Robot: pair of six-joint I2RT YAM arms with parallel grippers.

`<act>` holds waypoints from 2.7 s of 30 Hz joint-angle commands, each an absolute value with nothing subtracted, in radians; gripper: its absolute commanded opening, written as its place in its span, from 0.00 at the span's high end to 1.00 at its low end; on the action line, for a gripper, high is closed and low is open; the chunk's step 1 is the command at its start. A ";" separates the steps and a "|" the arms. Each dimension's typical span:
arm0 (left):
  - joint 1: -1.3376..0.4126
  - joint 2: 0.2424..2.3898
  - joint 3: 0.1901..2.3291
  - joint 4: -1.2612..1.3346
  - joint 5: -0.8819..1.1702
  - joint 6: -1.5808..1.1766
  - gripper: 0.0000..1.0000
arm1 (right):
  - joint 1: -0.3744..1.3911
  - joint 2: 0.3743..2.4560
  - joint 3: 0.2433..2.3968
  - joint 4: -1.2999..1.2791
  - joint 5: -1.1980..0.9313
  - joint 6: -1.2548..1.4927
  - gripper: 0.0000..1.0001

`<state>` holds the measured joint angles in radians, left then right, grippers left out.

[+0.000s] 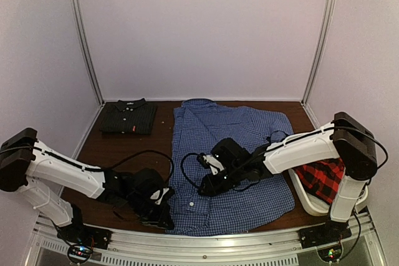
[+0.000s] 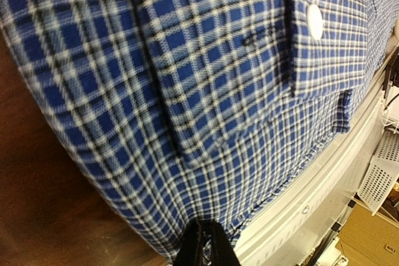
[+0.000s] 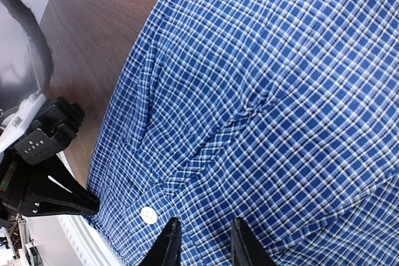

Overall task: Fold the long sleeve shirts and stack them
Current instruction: Smooth out the 1/3-folded shirt at the center of the board, then move the 1/3-folded shirt to the center of the board.

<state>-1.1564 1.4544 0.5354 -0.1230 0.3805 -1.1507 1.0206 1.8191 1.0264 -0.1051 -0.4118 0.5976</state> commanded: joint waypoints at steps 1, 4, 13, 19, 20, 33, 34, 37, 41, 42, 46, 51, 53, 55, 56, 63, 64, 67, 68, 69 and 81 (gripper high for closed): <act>-1.165 1.413 0.590 -0.266 0.335 -1.139 0.91 | 1.023 1.794 1.011 -0.071 -0.405 0.604 0.71; -1.150 1.371 0.657 -0.335 0.302 -1.114 0.89 | 1.017 1.753 1.026 -0.123 -0.352 0.577 0.71; -0.962 1.396 0.920 -0.424 0.203 -0.972 0.88 | 0.908 1.620 1.033 -0.201 -0.234 0.501 0.63; -0.820 1.586 1.069 -0.320 0.176 -0.889 0.89 | 0.810 1.536 1.025 -0.191 -0.203 0.476 0.52; -0.802 1.624 1.091 -0.299 0.180 -0.887 0.89 | 0.794 1.526 1.020 -0.189 -0.201 0.474 0.52; -0.628 1.992 1.228 -0.140 0.216 -0.878 0.92 | 0.718 1.414 0.915 -0.186 -0.187 0.466 0.49; -0.618 2.002 1.223 -0.137 0.215 -0.877 0.92 | 0.716 1.411 0.912 -0.190 -0.187 0.465 0.49; -0.588 2.024 1.207 -0.132 0.217 -0.870 0.92 | 0.716 1.406 0.912 -0.215 -0.188 0.458 0.49; -0.534 2.053 1.196 -0.149 0.220 -0.840 0.92 | 0.715 1.391 0.920 -0.252 -0.170 0.460 0.49; -0.520 2.061 1.194 -0.151 0.222 -0.830 0.92 | 0.715 1.387 0.919 -0.258 -0.166 0.463 0.49; -0.460 2.086 1.201 -0.164 0.235 -0.782 0.92 | 0.715 1.376 0.923 -0.289 -0.159 0.479 0.49; -0.405 2.110 1.251 -0.196 0.240 -0.720 0.92 | 0.715 1.339 0.892 -0.305 -0.106 0.503 0.48; -0.387 2.117 1.279 -0.220 0.234 -0.686 0.92 | 0.715 1.327 0.883 -0.314 -0.073 0.512 0.48; -0.368 2.125 1.311 -0.239 0.245 -0.661 0.92 | 0.714 1.319 0.878 -0.326 -0.042 0.519 0.48; -0.361 2.127 1.327 -0.244 0.254 -0.653 0.92 | 0.713 1.316 0.880 -0.334 -0.022 0.523 0.47; -0.366 2.079 1.411 -0.265 0.328 -0.601 0.85 | 0.651 1.307 0.914 -0.370 0.049 0.536 0.43; -0.373 2.059 1.411 -0.265 0.329 -0.597 0.83 | 0.644 1.308 0.927 -0.374 0.058 0.535 0.42; -0.397 2.000 1.401 -0.266 0.338 -0.591 0.79 | 0.599 1.313 0.949 -0.371 0.057 0.532 0.40; -0.408 1.976 1.394 -0.266 0.342 -0.593 0.79 | 0.579 1.320 0.959 -0.370 0.050 0.530 0.39; -0.420 1.958 1.386 -0.264 0.348 -0.596 0.79 | 0.560 1.327 0.971 -0.370 0.042 0.529 0.37; -0.734 1.986 1.405 -0.190 0.415 -0.621 0.77 | 0.341 1.529 1.147 -0.336 0.003 0.503 0.29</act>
